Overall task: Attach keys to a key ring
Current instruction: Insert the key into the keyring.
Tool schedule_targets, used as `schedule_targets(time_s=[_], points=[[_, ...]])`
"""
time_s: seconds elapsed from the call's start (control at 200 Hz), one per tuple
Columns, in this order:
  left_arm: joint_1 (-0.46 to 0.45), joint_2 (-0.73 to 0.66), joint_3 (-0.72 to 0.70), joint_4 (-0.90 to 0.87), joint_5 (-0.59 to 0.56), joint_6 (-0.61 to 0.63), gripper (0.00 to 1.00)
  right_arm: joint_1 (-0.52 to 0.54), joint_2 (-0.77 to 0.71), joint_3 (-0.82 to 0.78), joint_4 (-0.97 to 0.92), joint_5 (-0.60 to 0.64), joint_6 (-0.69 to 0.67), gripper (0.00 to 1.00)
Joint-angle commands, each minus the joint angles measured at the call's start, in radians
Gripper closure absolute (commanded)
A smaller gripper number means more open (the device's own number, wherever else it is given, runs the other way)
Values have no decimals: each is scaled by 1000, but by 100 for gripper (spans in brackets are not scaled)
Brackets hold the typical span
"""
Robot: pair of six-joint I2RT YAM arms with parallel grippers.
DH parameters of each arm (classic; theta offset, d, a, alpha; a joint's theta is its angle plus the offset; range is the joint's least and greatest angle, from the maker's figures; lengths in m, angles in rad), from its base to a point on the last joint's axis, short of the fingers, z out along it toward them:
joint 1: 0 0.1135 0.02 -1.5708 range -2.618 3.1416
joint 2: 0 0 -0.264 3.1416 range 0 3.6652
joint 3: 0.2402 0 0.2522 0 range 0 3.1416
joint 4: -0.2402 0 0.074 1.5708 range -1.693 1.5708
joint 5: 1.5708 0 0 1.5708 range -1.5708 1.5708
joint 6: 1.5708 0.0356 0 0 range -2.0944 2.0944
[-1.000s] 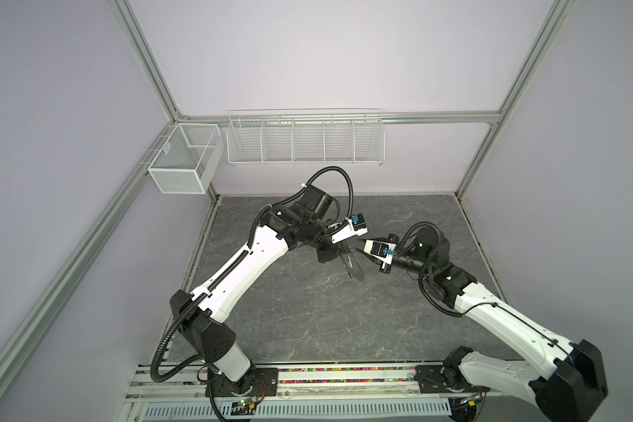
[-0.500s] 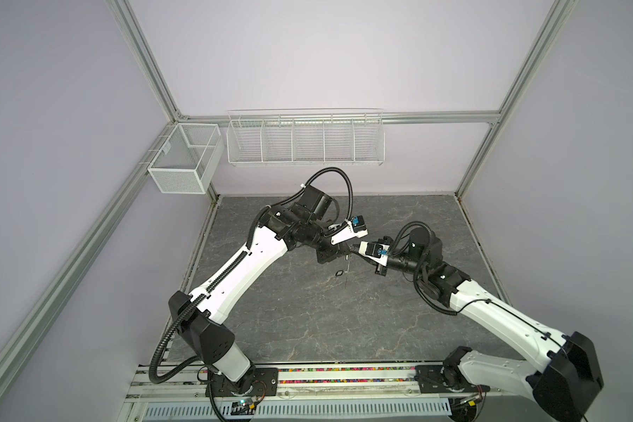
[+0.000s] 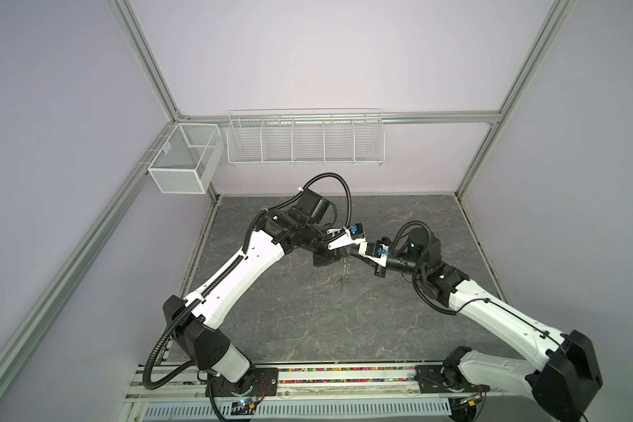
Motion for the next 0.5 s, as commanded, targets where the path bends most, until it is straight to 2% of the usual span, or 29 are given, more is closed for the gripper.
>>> schedule_targets(time_s=[0.0,0.495], points=[[-11,-34,-20,-24,9,59,100,-11,1,-3,79,-36,48,78],[-11,-73,-50,4,45,76,100,-26,48,18,91,-126,115,81]])
